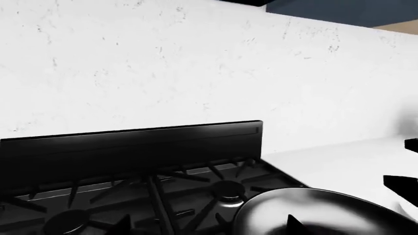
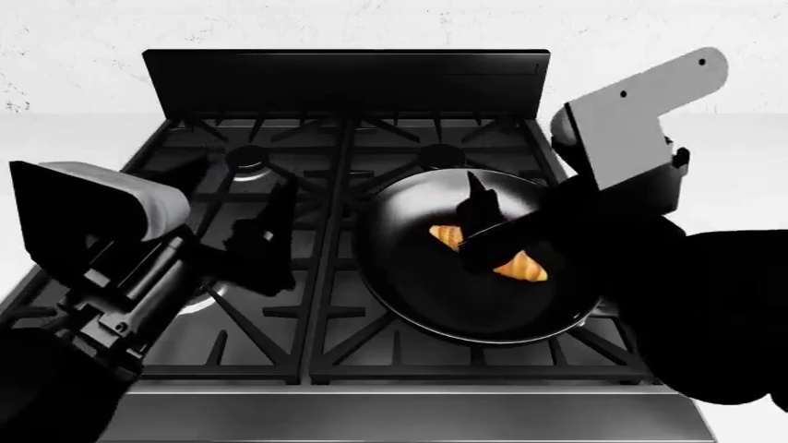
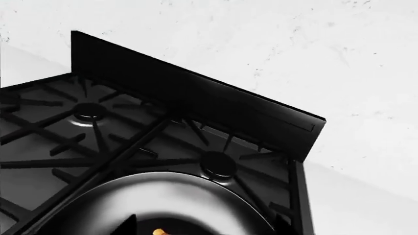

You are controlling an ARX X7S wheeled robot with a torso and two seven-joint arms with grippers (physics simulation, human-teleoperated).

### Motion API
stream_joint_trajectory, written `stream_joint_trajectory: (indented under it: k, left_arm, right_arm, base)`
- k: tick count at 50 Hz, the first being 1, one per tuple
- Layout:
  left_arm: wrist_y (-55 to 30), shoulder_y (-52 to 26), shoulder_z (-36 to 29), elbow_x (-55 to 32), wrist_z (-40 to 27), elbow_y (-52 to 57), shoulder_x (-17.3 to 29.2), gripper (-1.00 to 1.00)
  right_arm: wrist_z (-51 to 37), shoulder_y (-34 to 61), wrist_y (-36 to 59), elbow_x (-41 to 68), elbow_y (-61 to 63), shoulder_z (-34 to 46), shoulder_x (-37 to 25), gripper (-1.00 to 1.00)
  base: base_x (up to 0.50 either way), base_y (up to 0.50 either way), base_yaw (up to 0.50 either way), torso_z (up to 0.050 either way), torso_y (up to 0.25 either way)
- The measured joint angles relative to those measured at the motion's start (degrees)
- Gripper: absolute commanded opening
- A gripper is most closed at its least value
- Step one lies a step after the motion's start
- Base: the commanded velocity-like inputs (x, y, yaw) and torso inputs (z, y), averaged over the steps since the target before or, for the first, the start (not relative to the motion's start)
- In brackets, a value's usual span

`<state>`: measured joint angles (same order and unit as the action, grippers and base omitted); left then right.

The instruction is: Pick the croissant and place it on the pan. Then turn on the stove to warm the croissant.

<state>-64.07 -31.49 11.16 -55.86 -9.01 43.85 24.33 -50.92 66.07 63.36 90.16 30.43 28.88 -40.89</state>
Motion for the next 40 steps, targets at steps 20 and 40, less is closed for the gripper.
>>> stream_joint_trajectory:
  k: [20,40]
  left_arm:
    - [-0.21,0.94,2.08,-3.85,-2.08,1.51,-0.48,1.0]
    - [2.16,0.93,0.66,-2.21,-1.94,0.57,-0.52,1.0]
  right_arm:
    - [-10.17,-8.75,-9.44,2.5,9.29,-7.82,-0.95,1.0]
    - [-10.42,-12.43,-12.39,0.82,11.82,-9.61,-1.25,1.0]
  base:
    - [-0.25,0.0,0.0,0.0,0.0]
    - [-0.5,0.0,0.0,0.0,0.0]
